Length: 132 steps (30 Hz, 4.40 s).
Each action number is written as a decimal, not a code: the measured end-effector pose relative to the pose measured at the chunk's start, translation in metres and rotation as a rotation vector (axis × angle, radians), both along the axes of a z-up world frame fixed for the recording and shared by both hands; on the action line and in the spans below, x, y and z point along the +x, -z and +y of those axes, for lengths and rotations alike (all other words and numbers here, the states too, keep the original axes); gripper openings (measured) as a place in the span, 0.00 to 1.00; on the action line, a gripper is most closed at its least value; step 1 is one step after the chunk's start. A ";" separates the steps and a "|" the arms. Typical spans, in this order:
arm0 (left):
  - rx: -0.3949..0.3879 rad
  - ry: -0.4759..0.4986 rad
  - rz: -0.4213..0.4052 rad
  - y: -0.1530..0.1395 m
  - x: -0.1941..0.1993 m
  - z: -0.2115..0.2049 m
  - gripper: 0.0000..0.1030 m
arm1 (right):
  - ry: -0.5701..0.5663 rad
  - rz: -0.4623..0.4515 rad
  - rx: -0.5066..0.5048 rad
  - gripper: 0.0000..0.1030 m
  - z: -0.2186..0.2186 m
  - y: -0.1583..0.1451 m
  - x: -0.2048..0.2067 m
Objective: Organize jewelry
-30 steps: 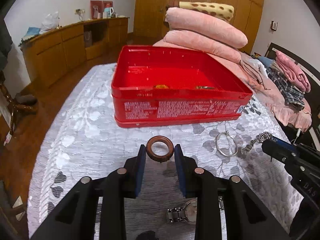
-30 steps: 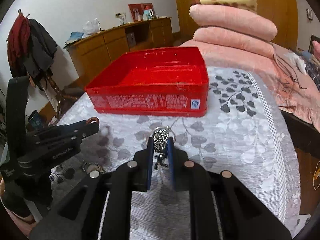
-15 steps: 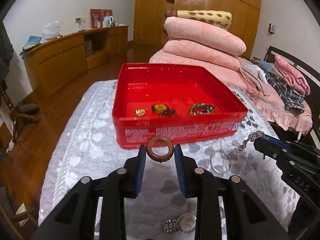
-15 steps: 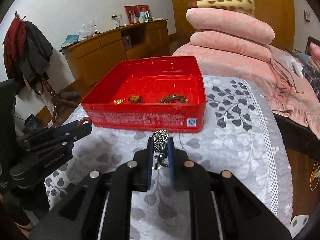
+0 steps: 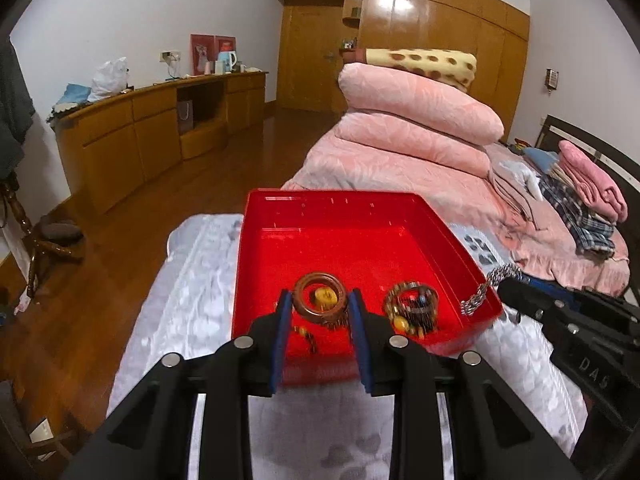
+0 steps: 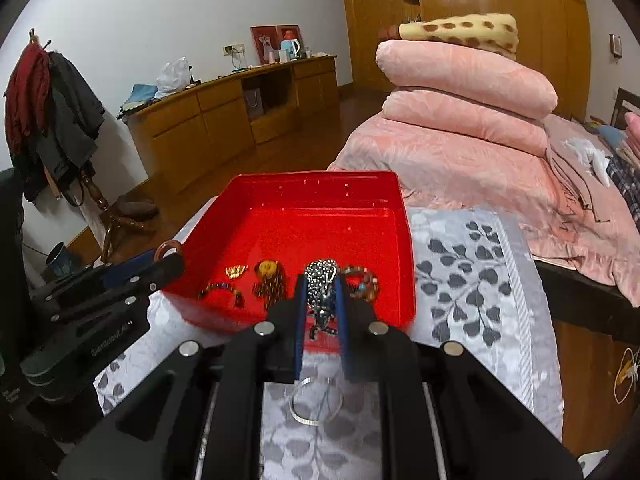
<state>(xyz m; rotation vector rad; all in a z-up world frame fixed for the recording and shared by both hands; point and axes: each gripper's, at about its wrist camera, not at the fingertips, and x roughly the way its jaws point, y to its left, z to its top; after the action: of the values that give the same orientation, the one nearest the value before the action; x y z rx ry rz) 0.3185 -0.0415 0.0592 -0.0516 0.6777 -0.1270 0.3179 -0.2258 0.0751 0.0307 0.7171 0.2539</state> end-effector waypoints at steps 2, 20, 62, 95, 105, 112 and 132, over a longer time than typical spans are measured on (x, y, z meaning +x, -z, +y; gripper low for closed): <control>-0.002 -0.012 -0.003 -0.003 0.012 0.000 0.28 | 0.001 0.008 -0.002 0.12 0.002 0.000 0.010; 0.031 -0.085 0.084 0.034 0.086 -0.007 0.28 | 0.034 0.125 -0.001 0.12 0.003 0.035 0.083; 0.058 -0.123 0.035 0.039 -0.024 0.010 0.77 | 0.128 0.072 -0.114 0.70 -0.003 0.046 -0.023; 0.042 -0.138 0.170 0.090 -0.088 0.039 0.77 | 0.087 0.194 -0.069 0.61 0.002 0.101 -0.065; 0.022 -0.132 0.182 0.093 -0.083 0.040 0.77 | 0.065 0.228 -0.130 0.63 0.028 0.114 -0.037; 0.023 -0.128 0.175 0.092 -0.085 0.039 0.77 | 0.066 0.207 -0.126 0.44 0.025 0.112 -0.037; -0.031 0.083 0.235 0.098 -0.112 -0.027 0.76 | 0.165 0.183 -0.085 0.44 -0.038 0.103 -0.086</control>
<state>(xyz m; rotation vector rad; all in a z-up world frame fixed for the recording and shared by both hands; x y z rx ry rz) 0.2060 -0.0680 -0.0389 -0.0689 0.9129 -0.2136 0.2319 -0.2641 -0.0282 0.0321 0.9019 0.0622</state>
